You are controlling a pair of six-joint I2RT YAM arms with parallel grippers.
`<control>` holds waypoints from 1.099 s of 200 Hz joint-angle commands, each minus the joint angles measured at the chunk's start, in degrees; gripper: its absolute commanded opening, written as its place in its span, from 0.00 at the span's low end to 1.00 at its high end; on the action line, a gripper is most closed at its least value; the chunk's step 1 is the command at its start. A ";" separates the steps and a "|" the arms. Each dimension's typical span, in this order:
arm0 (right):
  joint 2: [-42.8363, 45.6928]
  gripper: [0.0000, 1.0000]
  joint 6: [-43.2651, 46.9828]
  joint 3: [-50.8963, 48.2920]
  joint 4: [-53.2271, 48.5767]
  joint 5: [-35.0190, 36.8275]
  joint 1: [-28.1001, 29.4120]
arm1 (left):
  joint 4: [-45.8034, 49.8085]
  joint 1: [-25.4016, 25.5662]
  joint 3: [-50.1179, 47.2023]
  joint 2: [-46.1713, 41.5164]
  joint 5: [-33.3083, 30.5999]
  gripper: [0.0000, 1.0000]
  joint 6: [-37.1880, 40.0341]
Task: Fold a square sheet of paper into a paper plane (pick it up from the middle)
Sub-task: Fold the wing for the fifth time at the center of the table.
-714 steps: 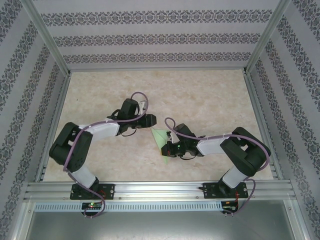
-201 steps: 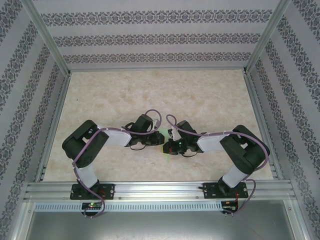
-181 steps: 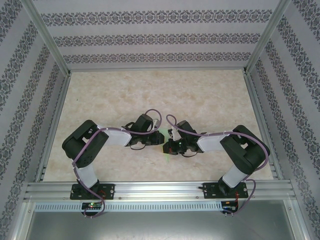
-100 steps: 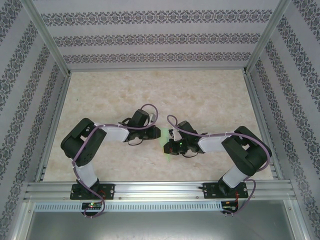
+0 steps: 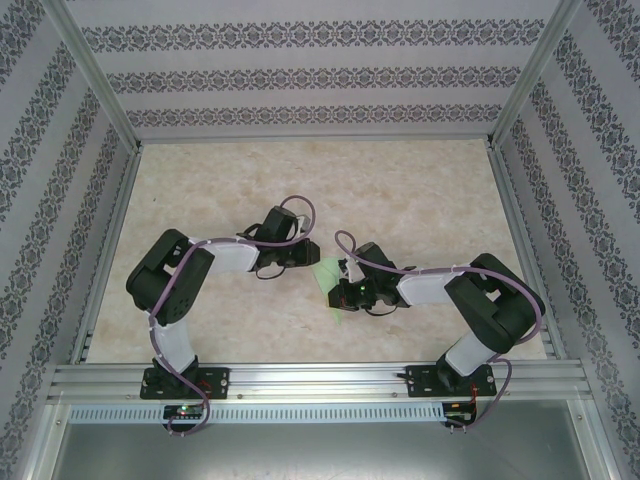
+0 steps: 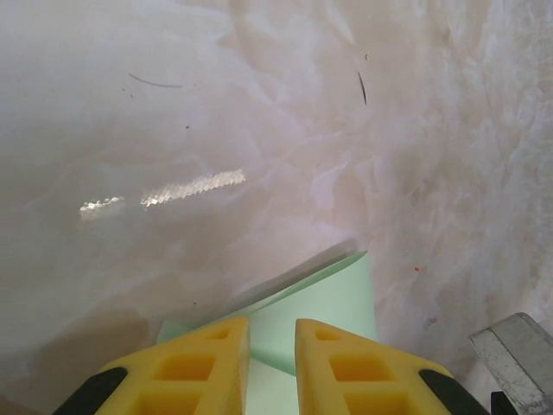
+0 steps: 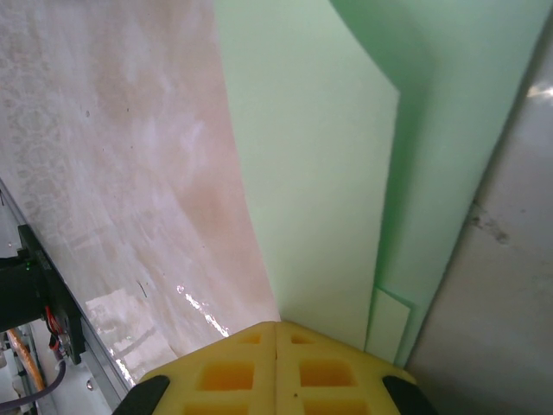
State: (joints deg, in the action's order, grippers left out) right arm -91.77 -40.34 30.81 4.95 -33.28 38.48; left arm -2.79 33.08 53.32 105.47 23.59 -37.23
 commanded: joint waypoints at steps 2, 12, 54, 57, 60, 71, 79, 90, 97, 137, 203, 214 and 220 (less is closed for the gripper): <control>-1.14 0.04 1.36 -1.45 -6.21 2.91 -0.11 | 2.39 -1.01 1.90 -2.04 -0.47 0.24 2.34; -1.27 0.04 1.29 -1.30 -6.11 2.78 -0.10 | 2.86 -1.12 2.11 -2.82 -0.68 0.25 2.58; -2.10 0.04 1.22 -0.45 -6.14 3.04 -0.14 | 2.12 -1.05 0.19 -8.13 2.59 0.29 2.00; -2.17 0.04 1.23 -0.40 -6.05 2.98 -0.16 | 2.33 -1.01 0.02 -8.43 2.87 0.29 2.06; -2.26 0.04 1.23 -0.32 -6.01 2.92 -0.13 | 2.64 -0.88 -0.13 -8.70 3.08 0.29 2.00; -2.36 0.04 1.06 -0.22 -5.82 2.85 -0.16 | 4.33 -0.59 -0.31 -9.20 4.40 0.29 2.14; -2.45 0.05 1.05 -0.14 -5.66 2.96 -0.14 | 4.96 -0.18 -0.89 -9.61 5.05 0.26 1.97; -2.52 0.04 0.96 -0.09 -5.53 3.04 -0.07 | 4.32 0.72 -2.79 -10.69 4.46 0.25 1.21; -2.62 0.04 0.89 -0.02 -5.39 3.10 -0.10 | 3.80 1.25 -3.85 -11.06 4.03 0.25 0.67; -2.81 0.04 0.78 0.22 -5.19 3.04 0.01 | -0.11 2.25 -6.03 -8.09 5.49 0.23 -1.53; -2.28 0.04 0.47 -0.40 -5.05 3.17 0.33 | -6.57 2.36 -4.01 -0.92 7.69 0.24 -3.33; -2.28 0.04 0.52 -0.37 -5.25 3.09 0.28 | -6.33 2.36 -3.48 0.46 7.48 0.23 -2.95; -2.28 0.04 0.51 -0.40 -5.26 3.13 0.32 | -6.65 2.34 -3.63 0.76 6.64 0.23 -3.15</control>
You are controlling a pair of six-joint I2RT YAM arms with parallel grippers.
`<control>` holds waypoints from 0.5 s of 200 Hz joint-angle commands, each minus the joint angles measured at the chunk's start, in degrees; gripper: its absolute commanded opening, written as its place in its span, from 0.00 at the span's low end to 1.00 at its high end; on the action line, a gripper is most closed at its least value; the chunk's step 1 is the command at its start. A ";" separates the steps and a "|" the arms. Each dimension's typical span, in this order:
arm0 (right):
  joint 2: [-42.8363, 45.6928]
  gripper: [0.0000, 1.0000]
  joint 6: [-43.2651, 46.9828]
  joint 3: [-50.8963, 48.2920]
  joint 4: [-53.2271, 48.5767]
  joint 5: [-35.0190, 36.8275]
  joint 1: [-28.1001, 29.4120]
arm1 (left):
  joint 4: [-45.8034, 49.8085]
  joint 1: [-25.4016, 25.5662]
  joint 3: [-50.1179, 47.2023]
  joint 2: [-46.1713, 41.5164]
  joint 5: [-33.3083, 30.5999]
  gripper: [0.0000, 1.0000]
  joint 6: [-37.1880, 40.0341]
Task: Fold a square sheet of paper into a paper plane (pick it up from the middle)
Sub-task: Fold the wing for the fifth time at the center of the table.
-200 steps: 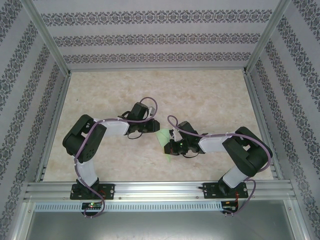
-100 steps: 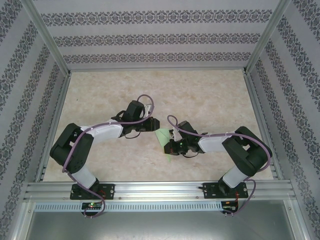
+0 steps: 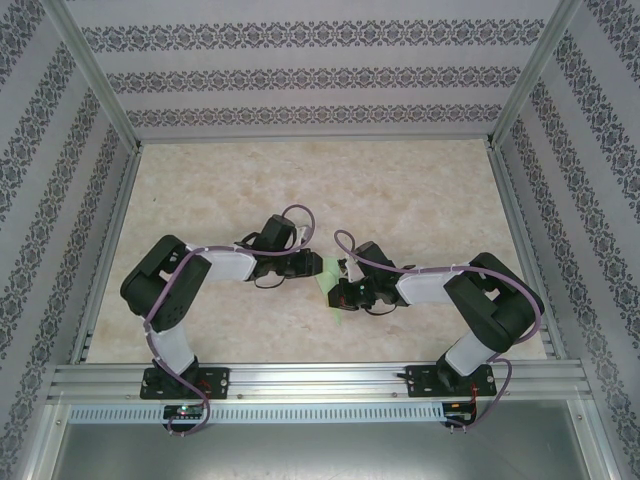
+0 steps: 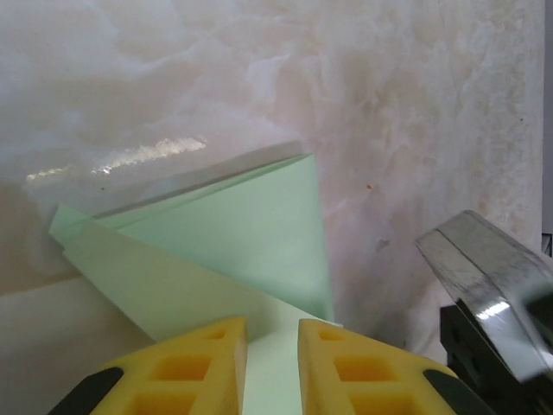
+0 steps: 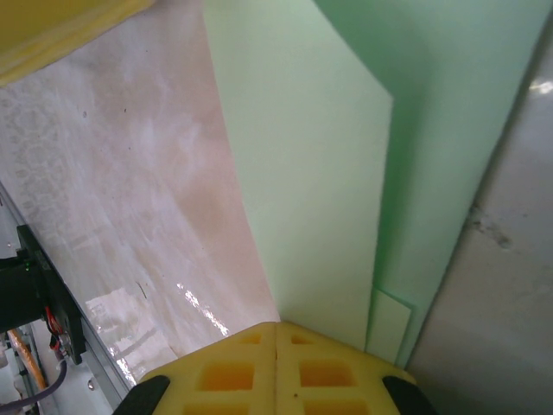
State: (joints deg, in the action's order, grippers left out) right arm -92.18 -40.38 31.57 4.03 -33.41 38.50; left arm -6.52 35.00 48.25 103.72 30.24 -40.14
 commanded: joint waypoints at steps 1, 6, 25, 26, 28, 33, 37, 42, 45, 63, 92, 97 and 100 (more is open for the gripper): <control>-1.86 0.04 0.56 -1.16 -4.32 3.26 0.32 | -2.98 0.42 1.34 2.52 -0.22 0.23 -0.31; -1.78 0.04 0.48 -1.24 -4.28 3.20 0.34 | -3.33 0.44 1.05 2.62 -1.28 0.22 -0.58; -1.45 0.04 0.30 -1.60 -4.25 3.48 0.55 | -0.73 0.16 1.47 3.23 -5.05 0.21 0.47; -1.45 0.04 0.30 -1.60 -4.25 3.48 0.55 | -0.62 0.16 1.48 3.24 -5.21 0.21 0.57; -1.46 0.04 0.26 -1.68 -4.21 3.44 0.59 | -0.38 0.11 1.49 3.24 -5.50 0.21 0.72; -1.45 0.04 0.20 -1.77 -4.21 3.44 0.57 | -0.09 -0.03 1.50 3.21 -5.97 0.20 0.94; -1.35 0.04 0.17 -1.86 -4.23 3.48 0.57 | 0.05 -0.21 1.51 3.17 -6.17 0.20 1.12; -1.18 0.04 0.19 -1.99 -4.27 3.59 0.65 | 0.48 -0.44 1.75 3.24 -6.30 0.20 1.28; -1.18 0.04 0.21 -2.04 -4.36 3.61 0.66 | 1.02 -0.65 1.88 3.24 -6.58 0.20 1.44; -0.77 0.04 0.21 -2.21 -4.65 3.70 0.68 | 3.94 -2.12 3.19 3.54 -7.88 0.20 1.87; -0.21 0.04 0.27 -2.39 -5.00 3.61 0.82 | 6.75 -2.81 6.18 4.74 -8.97 0.21 2.10; -0.19 0.04 0.28 -2.39 -4.99 3.70 0.84 | 7.65 -2.81 7.00 5.18 -8.91 0.20 2.67; -0.19 0.04 0.23 -2.47 -5.00 3.70 0.87 | 8.12 -2.82 7.42 5.32 -9.00 0.20 2.96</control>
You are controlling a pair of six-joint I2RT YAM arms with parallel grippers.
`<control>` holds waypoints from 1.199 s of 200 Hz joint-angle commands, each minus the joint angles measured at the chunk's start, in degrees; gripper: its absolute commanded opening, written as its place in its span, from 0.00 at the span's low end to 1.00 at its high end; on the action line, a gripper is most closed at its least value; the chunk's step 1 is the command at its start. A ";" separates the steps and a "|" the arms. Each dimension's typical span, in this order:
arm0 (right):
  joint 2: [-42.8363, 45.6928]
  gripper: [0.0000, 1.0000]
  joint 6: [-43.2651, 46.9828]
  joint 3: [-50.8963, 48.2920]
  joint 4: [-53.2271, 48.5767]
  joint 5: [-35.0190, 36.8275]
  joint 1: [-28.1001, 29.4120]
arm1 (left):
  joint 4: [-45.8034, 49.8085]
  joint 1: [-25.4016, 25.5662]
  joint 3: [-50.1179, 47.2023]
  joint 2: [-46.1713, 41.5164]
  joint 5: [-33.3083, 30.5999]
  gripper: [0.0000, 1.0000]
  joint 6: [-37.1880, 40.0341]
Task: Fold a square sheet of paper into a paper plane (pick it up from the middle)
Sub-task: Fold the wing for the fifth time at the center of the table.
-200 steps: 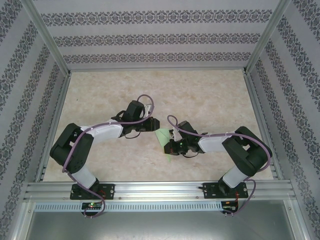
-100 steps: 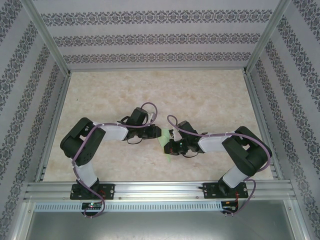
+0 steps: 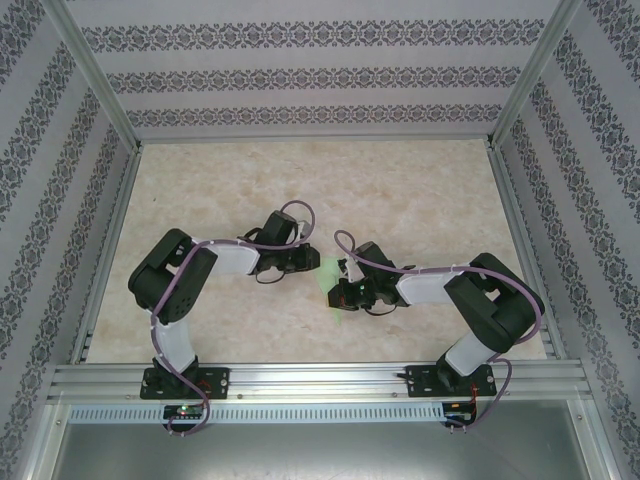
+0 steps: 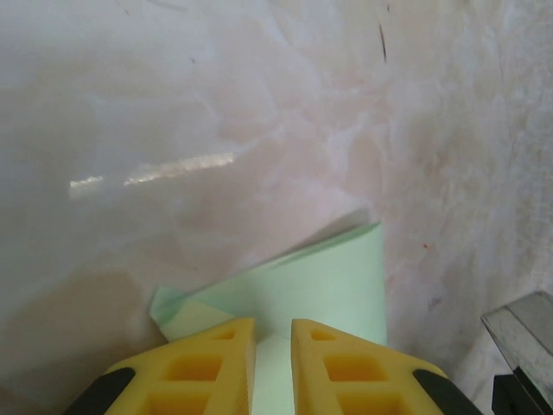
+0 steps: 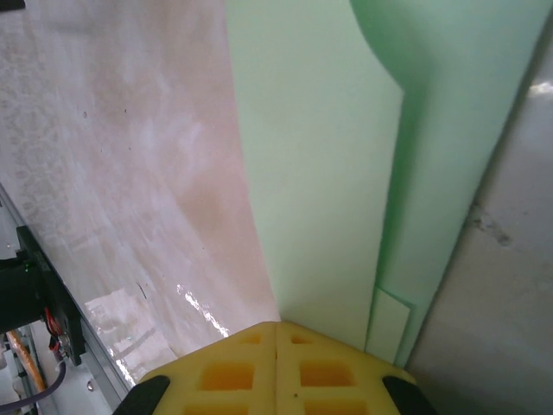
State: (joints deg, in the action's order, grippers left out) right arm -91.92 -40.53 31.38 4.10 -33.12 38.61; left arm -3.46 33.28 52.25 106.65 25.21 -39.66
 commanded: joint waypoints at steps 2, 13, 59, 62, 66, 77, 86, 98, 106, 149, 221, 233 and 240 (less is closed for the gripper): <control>-0.41 0.04 0.37 -2.28 -5.09 3.42 0.76 | 5.31 -1.15 3.66 2.48 -4.06 0.20 2.66; -0.33 0.04 0.36 -2.28 -5.07 3.50 0.73 | 5.50 -1.24 3.85 2.55 -5.01 0.20 2.84; -0.70 0.04 0.19 -1.94 -4.94 3.77 0.71 | 6.01 -4.02 3.83 1.70 -5.05 0.21 3.89; -0.71 0.04 0.19 -1.89 -4.82 3.67 0.75 | 6.11 -4.30 3.95 1.46 -4.60 0.21 4.35; -0.72 0.04 0.15 -1.80 -4.73 3.72 0.76 | 6.45 -4.65 4.17 1.23 -4.01 0.21 5.06; -0.87 0.04 0.18 -1.59 -4.74 3.61 0.75 | 8.21 -5.48 5.18 0.54 -3.52 0.22 6.87; -0.89 0.04 0.24 -1.41 -4.87 3.51 0.74 | 9.53 -6.23 6.02 0.05 -3.60 0.22 7.84; -1.05 0.04 0.35 -1.10 -5.06 3.49 0.75 | 10.44 -7.42 6.82 -0.55 -2.67 0.23 8.71; -1.07 0.04 0.52 -0.97 -5.20 3.50 0.84 | 11.37 -8.00 7.57 -1.13 -1.73 0.24 8.97; -1.90 0.04 1.63 1.13 -6.53 3.33 0.76 | 9.48 -7.07 6.18 -7.32 3.86 0.27 7.21; -2.09 0.04 0.97 2.38 -6.18 4.35 0.76 | 3.30 -0.24 1.36 -4.32 11.40 0.24 3.75; -1.71 0.05 0.88 2.29 -6.29 4.65 0.70 | 2.12 0.20 1.28 -2.65 13.04 0.24 3.19; -1.55 0.05 0.94 2.29 -6.42 4.73 0.74 | 1.61 0.50 1.13 -1.99 13.18 0.24 3.17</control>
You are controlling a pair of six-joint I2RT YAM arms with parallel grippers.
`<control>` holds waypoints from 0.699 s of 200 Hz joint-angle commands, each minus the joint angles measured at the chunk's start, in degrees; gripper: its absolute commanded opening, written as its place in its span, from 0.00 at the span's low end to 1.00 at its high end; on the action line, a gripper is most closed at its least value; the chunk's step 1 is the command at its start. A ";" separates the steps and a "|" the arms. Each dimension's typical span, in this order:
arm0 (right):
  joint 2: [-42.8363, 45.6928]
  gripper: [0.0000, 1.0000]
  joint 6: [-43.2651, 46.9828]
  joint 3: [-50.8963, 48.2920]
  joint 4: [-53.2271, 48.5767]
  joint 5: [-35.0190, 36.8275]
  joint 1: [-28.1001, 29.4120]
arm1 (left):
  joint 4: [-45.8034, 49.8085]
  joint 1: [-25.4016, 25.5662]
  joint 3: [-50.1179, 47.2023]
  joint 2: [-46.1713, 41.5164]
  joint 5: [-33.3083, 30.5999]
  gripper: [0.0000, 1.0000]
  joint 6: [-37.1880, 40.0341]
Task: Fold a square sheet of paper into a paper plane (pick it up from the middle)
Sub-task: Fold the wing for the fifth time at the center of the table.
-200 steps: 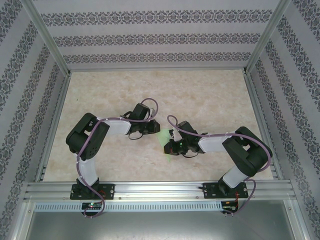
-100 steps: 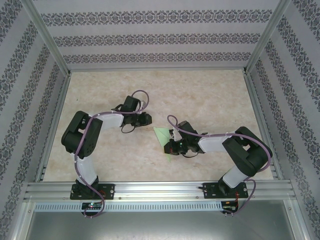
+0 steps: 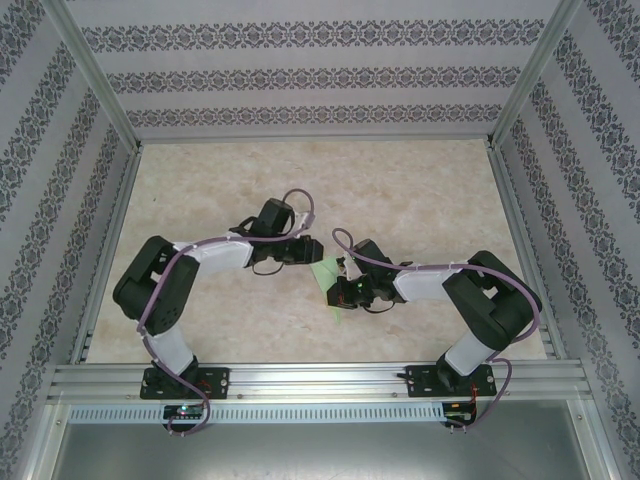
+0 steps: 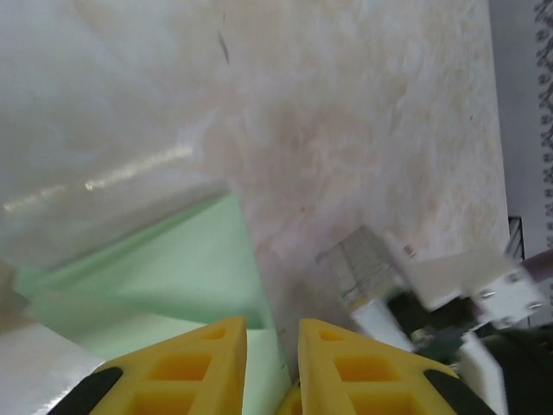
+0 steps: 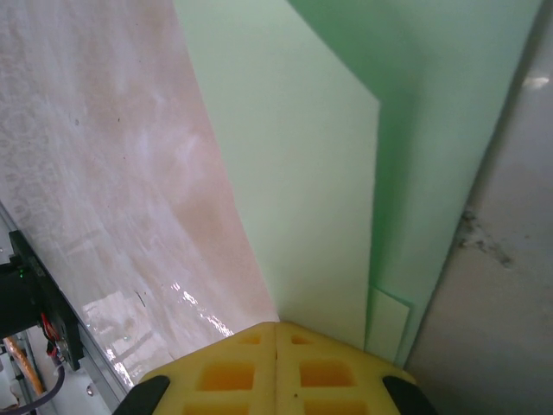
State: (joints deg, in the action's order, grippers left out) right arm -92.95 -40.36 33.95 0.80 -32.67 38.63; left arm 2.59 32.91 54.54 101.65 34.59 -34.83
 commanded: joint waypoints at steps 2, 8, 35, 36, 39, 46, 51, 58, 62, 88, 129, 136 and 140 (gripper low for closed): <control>-0.45 0.05 0.75 -0.29 -3.14 4.36 0.74 | -4.55 1.03 -1.17 3.16 3.82 0.24 -1.65; -0.31 0.05 0.72 -0.29 -3.09 4.32 0.66 | -4.68 1.22 -1.19 3.65 3.81 0.24 -1.57; 0.10 0.05 0.26 -0.30 -2.71 4.45 0.69 | -3.49 1.42 -1.11 5.32 2.74 0.24 -0.16; 0.07 0.05 0.27 -0.25 -2.72 4.41 0.67 | -3.39 1.40 -1.15 5.32 2.62 0.24 -0.07; 0.09 0.05 0.28 -0.15 -2.66 4.45 0.69 | -3.24 1.42 -1.23 5.35 2.11 0.24 0.12; 0.13 0.05 0.15 0.12 -2.69 4.37 0.71 | -3.22 1.40 -1.52 5.61 0.97 0.24 0.42; 0.28 0.05 -0.04 0.29 -2.71 4.24 0.69 | -2.72 1.38 -1.51 5.94 0.04 0.24 0.77; 0.60 0.06 -0.37 0.68 -2.74 4.04 0.72 | -1.38 1.37 -1.00 6.38 -1.15 0.24 1.42; 0.93 0.06 -0.49 0.96 -2.83 3.89 0.75 | -0.77 1.38 -0.72 6.64 -1.63 0.23 1.66; 3.44 0.08 -0.69 3.92 -5.24 4.73 1.85 | -0.36 1.43 -1.02 6.38 -2.74 0.23 2.12; 3.17 0.09 -1.12 6.43 -5.46 7.06 2.48 | -0.67 1.42 -1.28 6.90 -2.82 0.23 1.83; 2.06 0.09 -1.11 6.88 -4.89 6.70 2.46 | -0.71 1.42 -1.23 7.05 -2.86 0.23 1.74; 1.49 0.09 -1.27 7.07 -4.40 6.58 2.50 | -0.75 1.39 -1.15 7.07 -2.84 0.23 1.68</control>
State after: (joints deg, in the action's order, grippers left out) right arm -89.82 -40.97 39.05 -3.92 -27.81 40.88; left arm 1.56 33.78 53.49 107.20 33.30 -34.30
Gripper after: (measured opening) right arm 0.091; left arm 0.229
